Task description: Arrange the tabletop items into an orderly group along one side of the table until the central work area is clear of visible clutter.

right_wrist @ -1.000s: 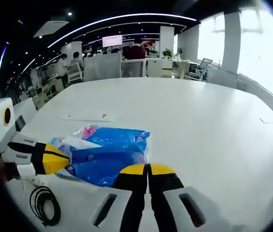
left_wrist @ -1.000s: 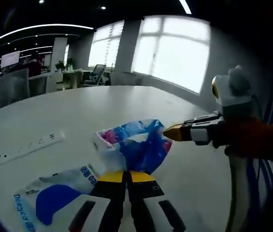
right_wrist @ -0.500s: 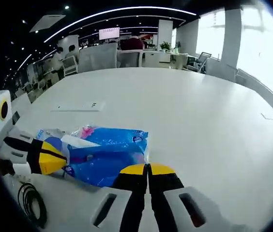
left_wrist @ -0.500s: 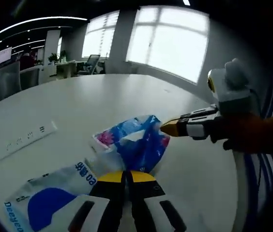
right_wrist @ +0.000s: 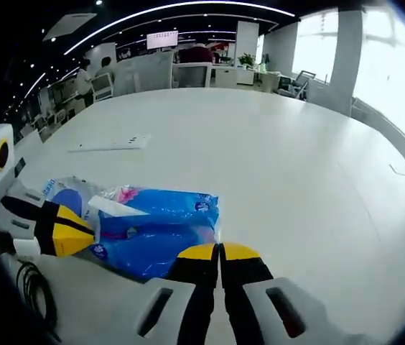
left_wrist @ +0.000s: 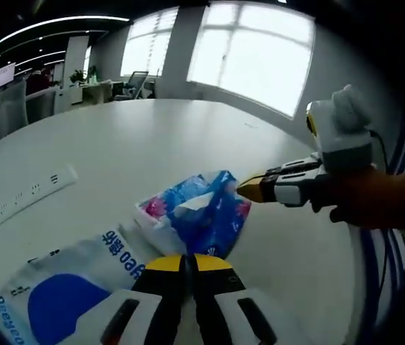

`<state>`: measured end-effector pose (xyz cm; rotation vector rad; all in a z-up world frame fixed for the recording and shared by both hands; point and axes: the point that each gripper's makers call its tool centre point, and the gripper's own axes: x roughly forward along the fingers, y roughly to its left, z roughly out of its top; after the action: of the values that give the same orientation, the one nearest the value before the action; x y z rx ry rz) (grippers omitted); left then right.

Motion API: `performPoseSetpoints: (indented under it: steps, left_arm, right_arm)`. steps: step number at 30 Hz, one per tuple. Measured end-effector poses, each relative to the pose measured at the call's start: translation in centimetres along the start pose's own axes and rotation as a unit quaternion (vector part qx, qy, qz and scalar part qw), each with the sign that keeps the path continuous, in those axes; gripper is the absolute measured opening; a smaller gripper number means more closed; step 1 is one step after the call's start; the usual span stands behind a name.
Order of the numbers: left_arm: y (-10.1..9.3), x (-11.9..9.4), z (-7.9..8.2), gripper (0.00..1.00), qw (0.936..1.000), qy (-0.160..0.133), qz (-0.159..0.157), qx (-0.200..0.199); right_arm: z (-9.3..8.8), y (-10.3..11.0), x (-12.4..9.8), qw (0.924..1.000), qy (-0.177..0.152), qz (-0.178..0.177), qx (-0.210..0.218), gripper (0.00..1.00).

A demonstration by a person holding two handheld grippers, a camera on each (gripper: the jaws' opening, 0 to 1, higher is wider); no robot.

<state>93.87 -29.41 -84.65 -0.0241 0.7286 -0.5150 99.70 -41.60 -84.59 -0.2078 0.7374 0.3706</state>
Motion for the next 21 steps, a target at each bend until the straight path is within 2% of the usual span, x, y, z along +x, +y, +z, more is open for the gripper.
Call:
performPoseSetpoints:
  steps: [5, 11, 14, 16, 21]
  left_arm:
    - [0.2, -0.1, -0.2, 0.04, 0.9999, 0.011, 0.007, -0.011]
    - [0.0, -0.2, -0.1, 0.09, 0.9999, 0.014, 0.010, 0.001]
    - [-0.1, -0.3, 0.0, 0.15, 0.9996, 0.015, 0.012, -0.019]
    - [0.0, -0.5, 0.0, 0.19, 0.9996, 0.016, 0.020, -0.007]
    - [0.0, -1.2, 0.1, 0.23, 0.9995, 0.018, 0.025, -0.012]
  right_arm:
    - [-0.4, -0.2, 0.3, 1.0000, 0.006, -0.001, 0.000, 0.00]
    - [-0.4, -0.3, 0.1, 0.9999, 0.005, 0.000, -0.016, 0.00]
    - [-0.2, -0.3, -0.1, 0.9994, 0.004, 0.001, -0.033, 0.05]
    - [0.0, 0.2, -0.2, 0.9992, 0.000, 0.010, -0.038, 0.08]
    - [0.3, 0.4, -0.9, 0.9990, -0.007, 0.007, -0.043, 0.16]
